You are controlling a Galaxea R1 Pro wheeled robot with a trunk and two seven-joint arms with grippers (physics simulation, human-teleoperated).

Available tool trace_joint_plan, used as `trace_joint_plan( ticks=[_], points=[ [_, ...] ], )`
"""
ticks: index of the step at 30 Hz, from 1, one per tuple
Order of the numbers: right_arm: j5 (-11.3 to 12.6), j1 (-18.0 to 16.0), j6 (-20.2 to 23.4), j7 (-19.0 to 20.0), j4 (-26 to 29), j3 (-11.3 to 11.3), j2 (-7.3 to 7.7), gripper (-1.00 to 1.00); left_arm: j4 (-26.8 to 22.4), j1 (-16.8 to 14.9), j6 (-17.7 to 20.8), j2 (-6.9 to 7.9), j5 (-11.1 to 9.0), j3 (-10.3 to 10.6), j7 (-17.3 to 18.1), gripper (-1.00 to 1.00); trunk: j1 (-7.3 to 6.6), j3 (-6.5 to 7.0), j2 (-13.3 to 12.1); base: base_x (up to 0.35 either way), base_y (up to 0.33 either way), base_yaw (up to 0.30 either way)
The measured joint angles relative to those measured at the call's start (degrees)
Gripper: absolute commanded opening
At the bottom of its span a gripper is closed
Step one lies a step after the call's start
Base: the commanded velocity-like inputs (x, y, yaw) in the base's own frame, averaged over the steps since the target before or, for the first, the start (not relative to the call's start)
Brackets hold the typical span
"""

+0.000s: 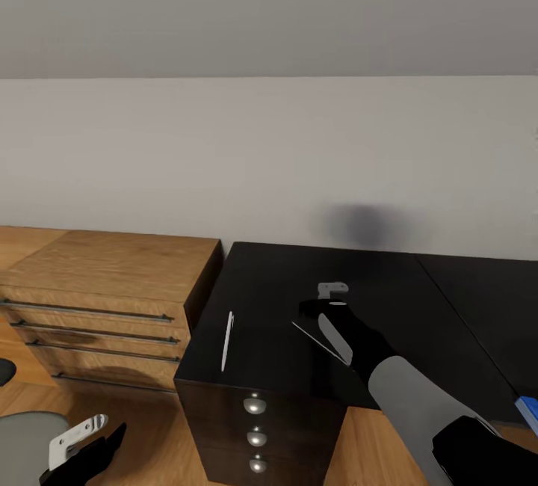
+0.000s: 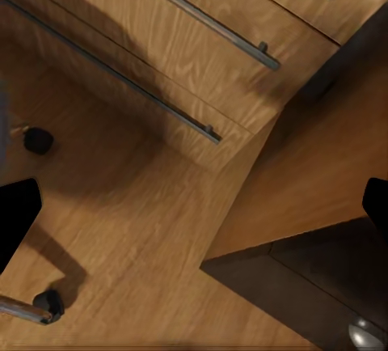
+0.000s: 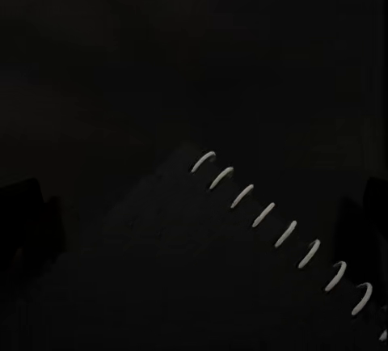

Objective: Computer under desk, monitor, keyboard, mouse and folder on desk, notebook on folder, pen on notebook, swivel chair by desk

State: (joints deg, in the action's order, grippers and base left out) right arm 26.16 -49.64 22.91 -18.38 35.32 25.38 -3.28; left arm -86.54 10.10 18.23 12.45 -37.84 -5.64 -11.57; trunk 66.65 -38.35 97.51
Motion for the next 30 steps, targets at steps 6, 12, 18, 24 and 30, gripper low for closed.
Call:
trace_joint_plan(
  ticks=[6, 12, 18, 24, 30],
  points=[
    [0.02, 0.00, 0.06, -0.01, 0.03, -0.01, -0.02, 1.00, 0.01, 0.00, 0.01, 0.01, 0.03, 0.00, -0.05, 1.00, 0.02, 0.00, 0.00, -0.153, 0.000, 0.000],
    [0.00, 0.01, 0.05, -0.02, 0.04, 0.00, -0.02, 1.00, 0.01, 0.00, 0.02, 0.01, 0.03, 0.00, -0.08, 1.00, 0.01, 0.00, 0.00, -0.180, 0.000, 0.000],
    [0.01, 0.00, 0.00, -0.04, 0.01, 0.00, -0.01, 1.00, 0.01, 0.00, 0.01, -0.02, 0.03, 0.01, -0.06, 1.00, 0.00, 0.00, 0.01, -0.024, 0.000, 0.000],
    [-0.03, 0.00, 0.10, 0.06, 0.04, 0.01, -0.02, 1.00, 0.01, 0.00, 0.01, -0.05, 0.03, 0.01, -0.08, 1.00, 0.01, 0.00, 0.00, -0.152, 0.000, 0.000],
    [-0.01, 0.00, -0.03, 0.06, -0.04, -0.08, -0.03, 1.00, 0.01, 0.00, 0.01, -0.03, 0.03, 0.00, -0.09, 1.00, 0.00, 0.00, 0.01, -0.060, 0.000, 0.000]
  ],
)
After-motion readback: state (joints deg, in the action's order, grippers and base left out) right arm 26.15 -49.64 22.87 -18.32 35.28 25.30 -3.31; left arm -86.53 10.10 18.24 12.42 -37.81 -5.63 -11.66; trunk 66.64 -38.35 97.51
